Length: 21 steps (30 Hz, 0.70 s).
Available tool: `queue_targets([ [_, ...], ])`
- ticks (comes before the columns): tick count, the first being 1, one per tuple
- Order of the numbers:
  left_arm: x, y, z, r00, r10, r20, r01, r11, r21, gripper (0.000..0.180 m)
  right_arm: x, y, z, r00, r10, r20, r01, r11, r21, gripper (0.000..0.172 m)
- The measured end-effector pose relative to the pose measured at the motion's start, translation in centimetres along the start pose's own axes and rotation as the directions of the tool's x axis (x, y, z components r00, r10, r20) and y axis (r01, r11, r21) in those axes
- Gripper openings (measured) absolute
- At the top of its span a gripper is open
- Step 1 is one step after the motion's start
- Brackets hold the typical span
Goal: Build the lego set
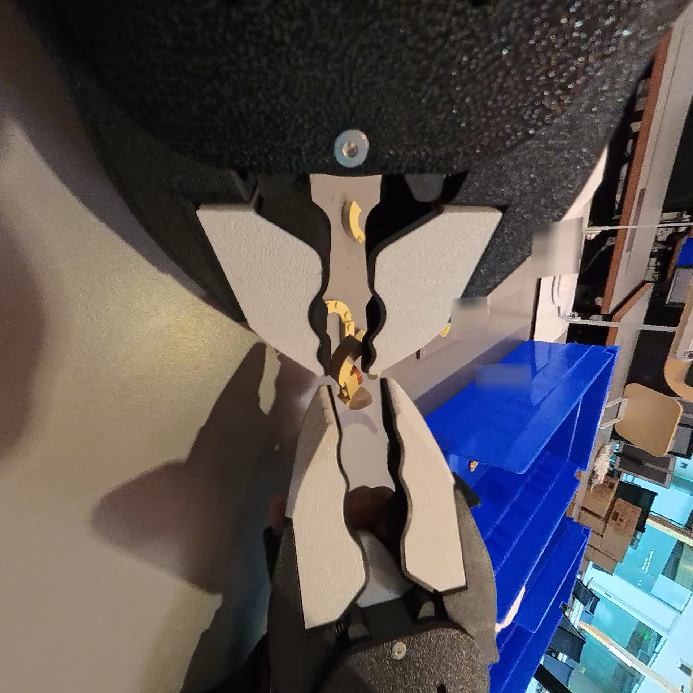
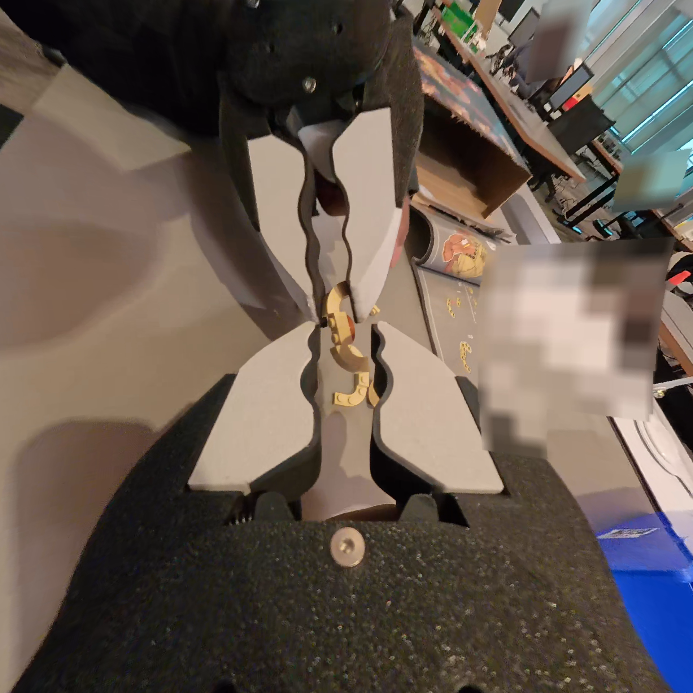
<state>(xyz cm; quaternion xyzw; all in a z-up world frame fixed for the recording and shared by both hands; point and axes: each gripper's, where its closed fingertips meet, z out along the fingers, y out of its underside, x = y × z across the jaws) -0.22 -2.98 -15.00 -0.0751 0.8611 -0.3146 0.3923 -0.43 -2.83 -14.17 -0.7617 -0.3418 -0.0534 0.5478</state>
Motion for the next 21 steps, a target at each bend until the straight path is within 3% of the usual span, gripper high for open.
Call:
queue_targets([
  [21, 0.3, 0.7, 0.3, 0.974, 0.220, 0.052, -0.214, 0.971, -0.106, 0.015, -0.5, 1.6, 0.6, 0.999, -0.038, 0.013, 0.039, 0.993, -0.109, 0.013],
])
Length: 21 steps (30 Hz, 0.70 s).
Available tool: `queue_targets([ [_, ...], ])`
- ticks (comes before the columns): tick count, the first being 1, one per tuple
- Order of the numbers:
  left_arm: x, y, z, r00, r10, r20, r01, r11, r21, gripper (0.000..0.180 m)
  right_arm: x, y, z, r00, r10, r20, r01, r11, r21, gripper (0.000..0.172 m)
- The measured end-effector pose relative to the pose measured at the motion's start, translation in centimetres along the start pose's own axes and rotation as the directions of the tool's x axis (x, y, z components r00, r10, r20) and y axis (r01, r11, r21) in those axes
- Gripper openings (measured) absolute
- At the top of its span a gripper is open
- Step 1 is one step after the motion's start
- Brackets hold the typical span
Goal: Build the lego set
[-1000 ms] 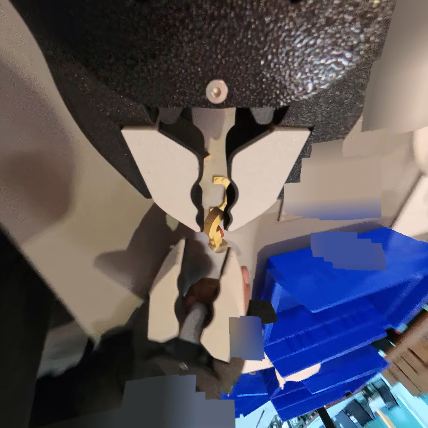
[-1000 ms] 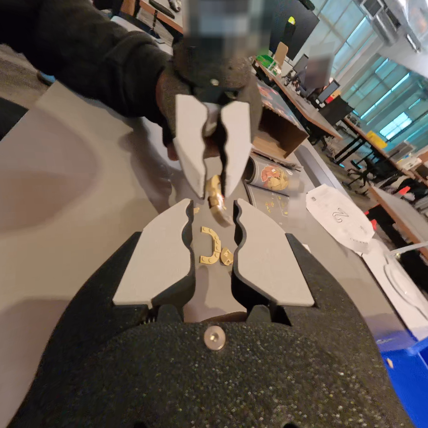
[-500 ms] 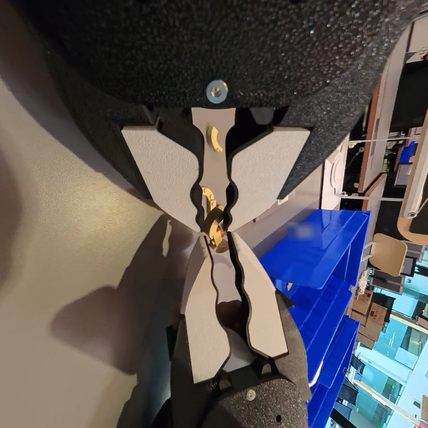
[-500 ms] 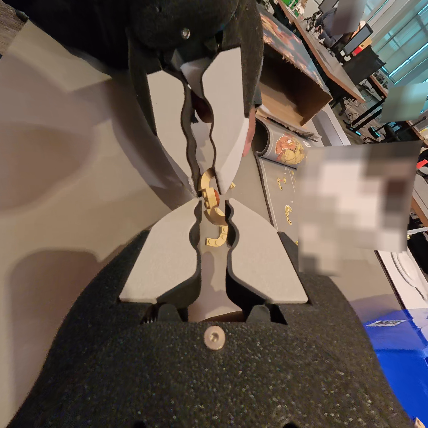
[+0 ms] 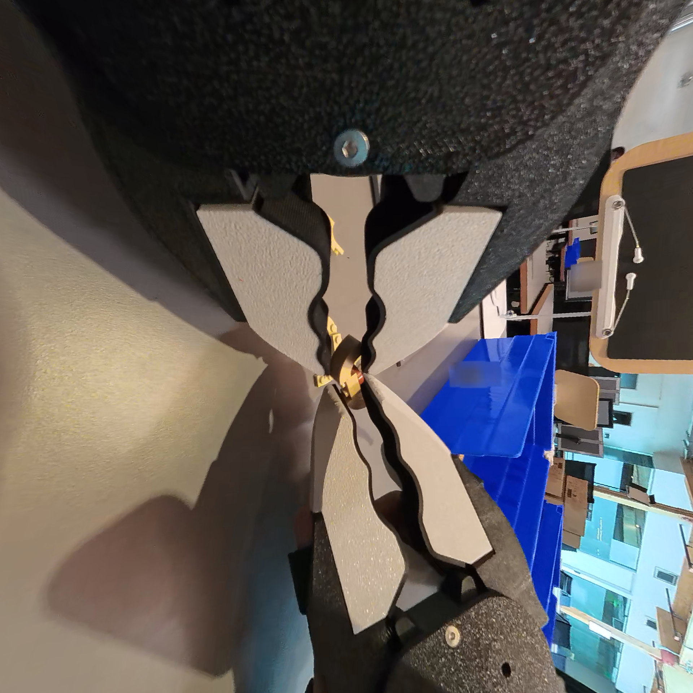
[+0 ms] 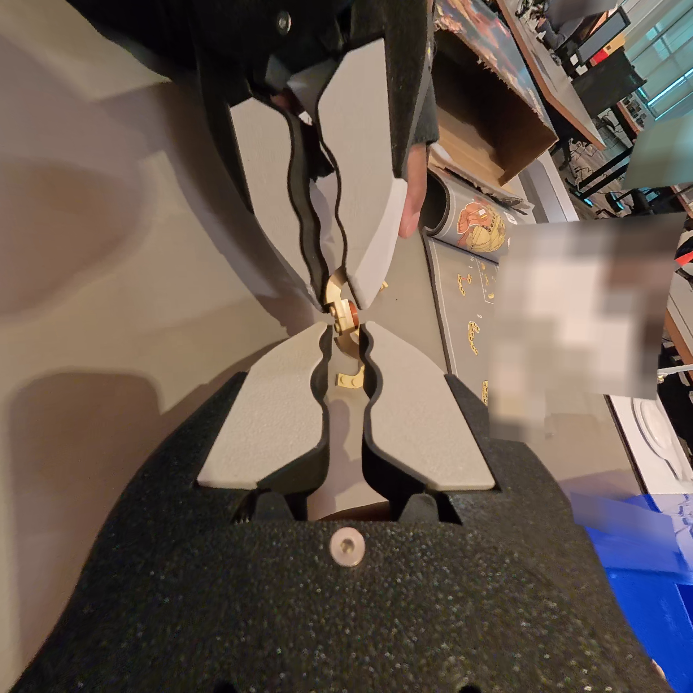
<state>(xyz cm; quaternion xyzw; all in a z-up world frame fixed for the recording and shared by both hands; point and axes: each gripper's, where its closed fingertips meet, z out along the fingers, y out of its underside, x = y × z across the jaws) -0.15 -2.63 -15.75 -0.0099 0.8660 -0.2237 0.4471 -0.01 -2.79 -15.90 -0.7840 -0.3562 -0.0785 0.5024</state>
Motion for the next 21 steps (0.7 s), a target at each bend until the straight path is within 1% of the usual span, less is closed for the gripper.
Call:
queue_targets([
  [12, 0.56, -0.96, 0.04, 0.997, 0.072, -0.006, -0.072, 0.997, 0.016, 0.015, -0.62, 0.25, 0.17, 0.999, -0.035, 0.024, 0.036, 0.999, -0.019, 0.011],
  [18, 0.53, -0.98, 0.06, 0.999, 0.047, -0.007, -0.047, 0.999, 0.026, 0.014, -0.56, 0.25, 0.13, 0.999, -0.038, 0.019, 0.038, 0.999, -0.027, 0.011],
  [21, 0.42, -0.71, 0.18, 1.000, 0.008, -0.007, -0.008, 1.000, 0.028, 0.014, -0.25, 0.46, 0.28, 1.000, 0.000, 0.007, 0.000, 1.000, -0.031, 0.011],
])
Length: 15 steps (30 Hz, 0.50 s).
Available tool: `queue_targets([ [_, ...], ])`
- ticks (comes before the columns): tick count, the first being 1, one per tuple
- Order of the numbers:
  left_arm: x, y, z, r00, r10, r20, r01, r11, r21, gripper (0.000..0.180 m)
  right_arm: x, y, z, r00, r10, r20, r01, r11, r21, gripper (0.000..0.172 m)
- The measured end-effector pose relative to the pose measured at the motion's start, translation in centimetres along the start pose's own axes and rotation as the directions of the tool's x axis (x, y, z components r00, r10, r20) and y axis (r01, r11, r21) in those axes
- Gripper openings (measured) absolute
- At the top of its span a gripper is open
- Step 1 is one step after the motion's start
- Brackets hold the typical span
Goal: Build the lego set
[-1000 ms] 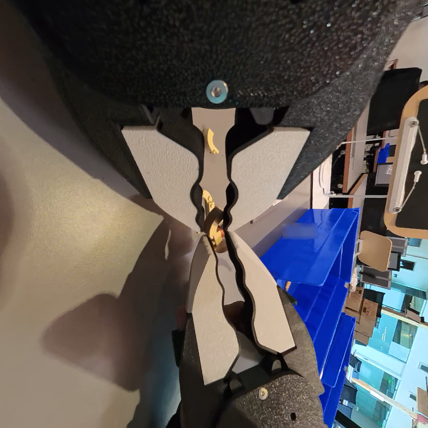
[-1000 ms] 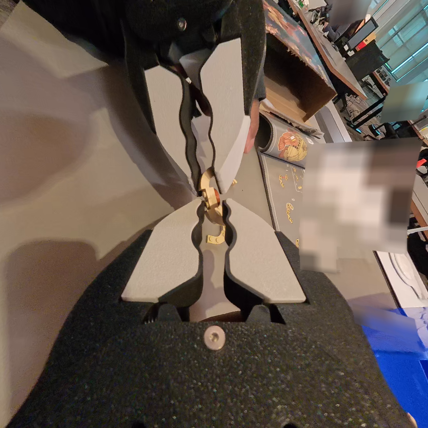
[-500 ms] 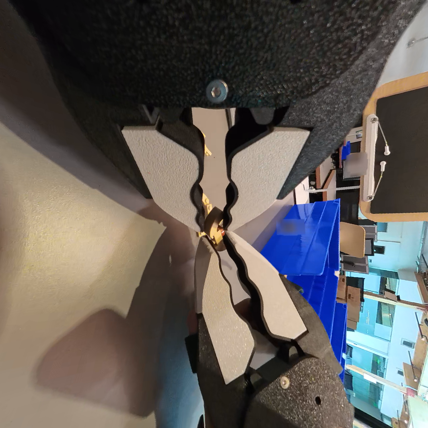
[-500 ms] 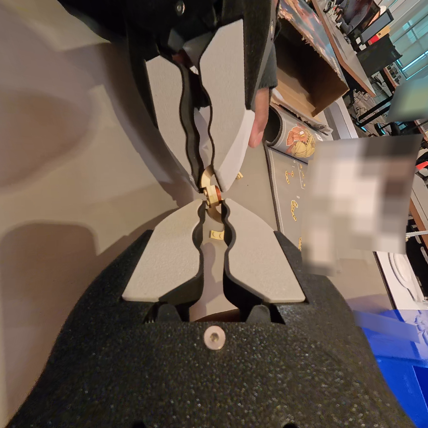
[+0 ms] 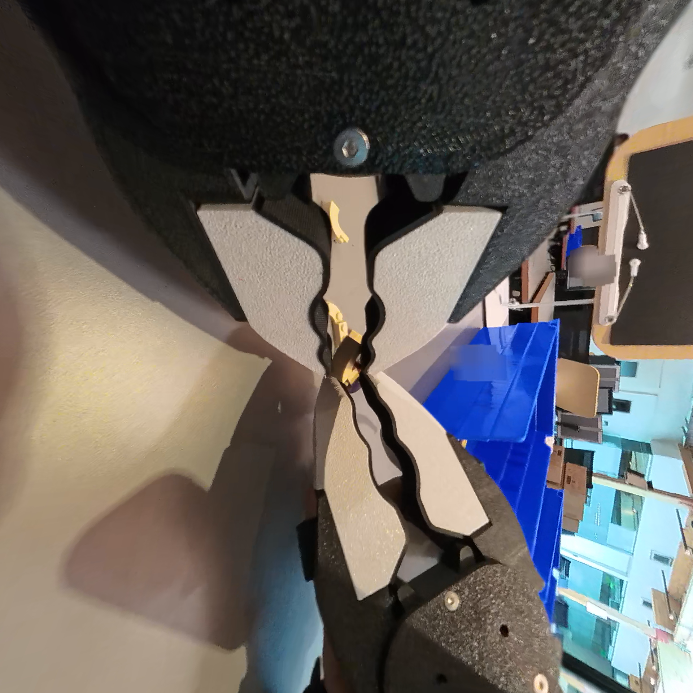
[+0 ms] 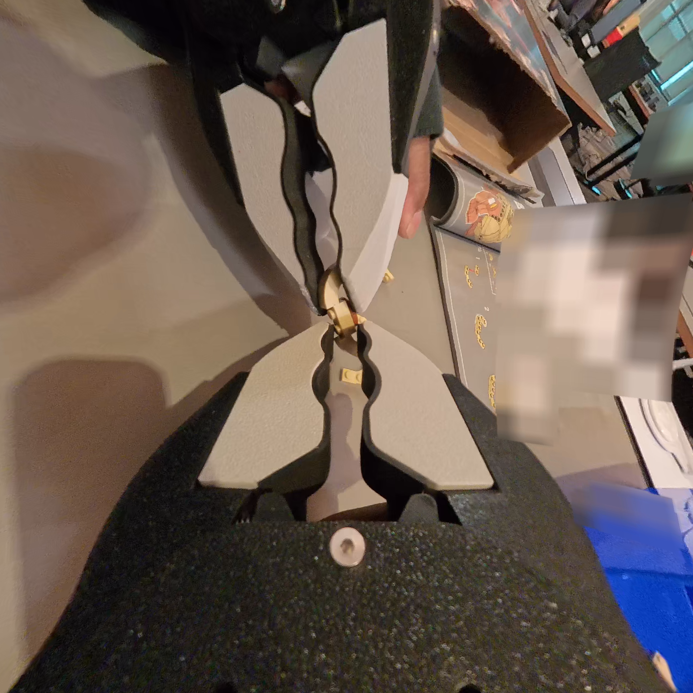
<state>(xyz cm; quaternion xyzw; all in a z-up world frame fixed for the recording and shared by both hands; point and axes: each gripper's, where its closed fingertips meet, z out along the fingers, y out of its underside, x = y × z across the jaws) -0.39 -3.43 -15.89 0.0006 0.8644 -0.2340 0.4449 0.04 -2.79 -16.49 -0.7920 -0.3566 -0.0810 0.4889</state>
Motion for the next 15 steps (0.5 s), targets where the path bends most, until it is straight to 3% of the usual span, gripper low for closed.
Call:
queue_targets([
  [5, -0.2, 1.8, 0.3, 0.974, -0.219, -0.054, 0.219, 0.976, -0.003, 0.015, 0.6, 1.2, 0.0, 0.993, 0.113, 0.030, -0.111, 0.992, -0.054, 0.025],
  [10, -1.3, 2.5, -0.3, 0.866, -0.485, -0.121, 0.494, 0.868, 0.056, 0.014, 1.1, 2.3, 0.2, 0.988, 0.151, 0.029, -0.149, 0.986, -0.080, 0.033],
  [15, -1.3, 1.1, -0.5, 0.771, -0.592, -0.234, 0.627, 0.769, 0.121, 0.015, 1.7, 1.8, 0.4, 0.997, 0.066, -0.041, -0.068, 0.997, -0.046, 0.035],
])
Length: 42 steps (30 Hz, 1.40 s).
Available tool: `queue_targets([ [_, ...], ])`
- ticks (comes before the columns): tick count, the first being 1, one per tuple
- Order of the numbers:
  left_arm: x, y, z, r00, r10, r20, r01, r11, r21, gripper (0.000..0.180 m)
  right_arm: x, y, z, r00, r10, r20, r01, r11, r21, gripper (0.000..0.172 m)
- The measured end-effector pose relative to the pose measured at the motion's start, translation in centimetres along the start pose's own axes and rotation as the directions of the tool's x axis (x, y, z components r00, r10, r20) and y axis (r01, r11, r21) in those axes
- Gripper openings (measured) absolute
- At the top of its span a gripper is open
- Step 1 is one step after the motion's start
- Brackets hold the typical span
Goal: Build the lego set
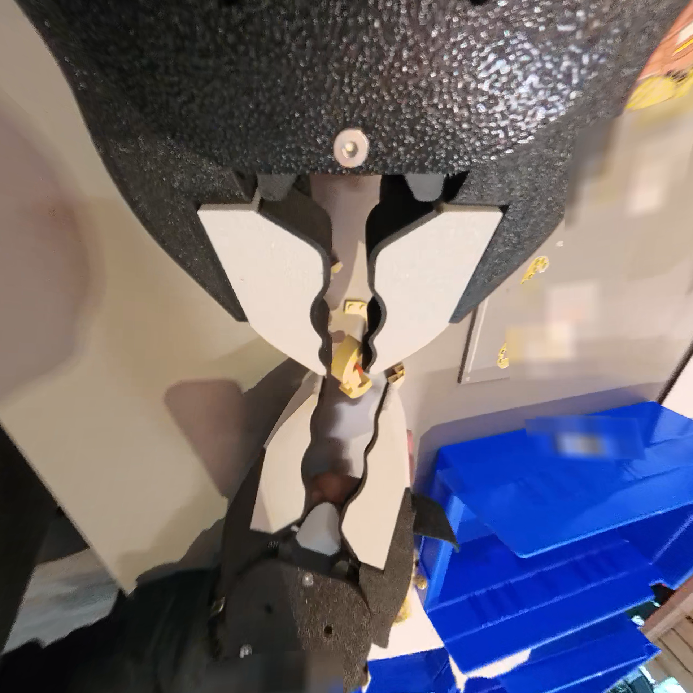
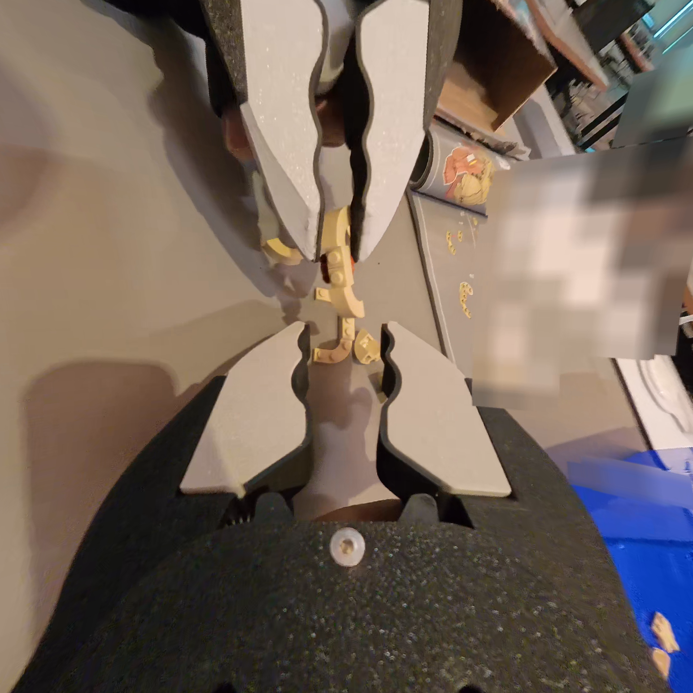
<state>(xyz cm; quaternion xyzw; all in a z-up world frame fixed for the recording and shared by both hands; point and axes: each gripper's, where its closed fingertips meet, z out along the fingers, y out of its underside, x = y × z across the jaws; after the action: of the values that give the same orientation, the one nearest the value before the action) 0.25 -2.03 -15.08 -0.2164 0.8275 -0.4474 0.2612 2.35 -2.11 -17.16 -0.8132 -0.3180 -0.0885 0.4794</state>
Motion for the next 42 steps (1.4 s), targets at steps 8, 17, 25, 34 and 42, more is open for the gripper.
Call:
queue_targets([
  [8, 0.7, -1.1, 0.3, 0.966, -0.219, -0.136, 0.232, 0.968, 0.091, 0.015, -0.4, -1.3, -0.5, 0.999, -0.050, -0.006, 0.050, 0.996, 0.075, 0.008],
  [17, 0.1, 0.9, 0.4, 0.994, 0.106, -0.009, -0.106, 0.992, -0.065, 0.031, -1.3, 0.5, -0.1, 0.971, 0.173, 0.165, -0.168, 0.985, -0.043, 0.008],
  [25, 1.1, 2.3, 2.0, 0.966, 0.253, -0.043, -0.257, 0.951, -0.174, 0.013, -2.1, 1.1, 0.5, 0.980, 0.106, 0.169, -0.090, 0.991, -0.096, 0.008],
  [34, -0.8, 2.9, 0.9, 0.995, 0.096, -0.013, -0.097, 0.984, -0.151, 0.010, -0.7, 2.5, 0.3, 0.969, 0.207, 0.138, -0.185, 0.970, -0.155, 0.016],
  [42, -0.2, 3.3, 1.8, 0.991, 0.055, -0.124, -0.073, 0.987, -0.141, 0.010, -1.0, 2.4, 0.3, 0.958, 0.226, 0.175, -0.200, 0.967, -0.156, 0.023],
])
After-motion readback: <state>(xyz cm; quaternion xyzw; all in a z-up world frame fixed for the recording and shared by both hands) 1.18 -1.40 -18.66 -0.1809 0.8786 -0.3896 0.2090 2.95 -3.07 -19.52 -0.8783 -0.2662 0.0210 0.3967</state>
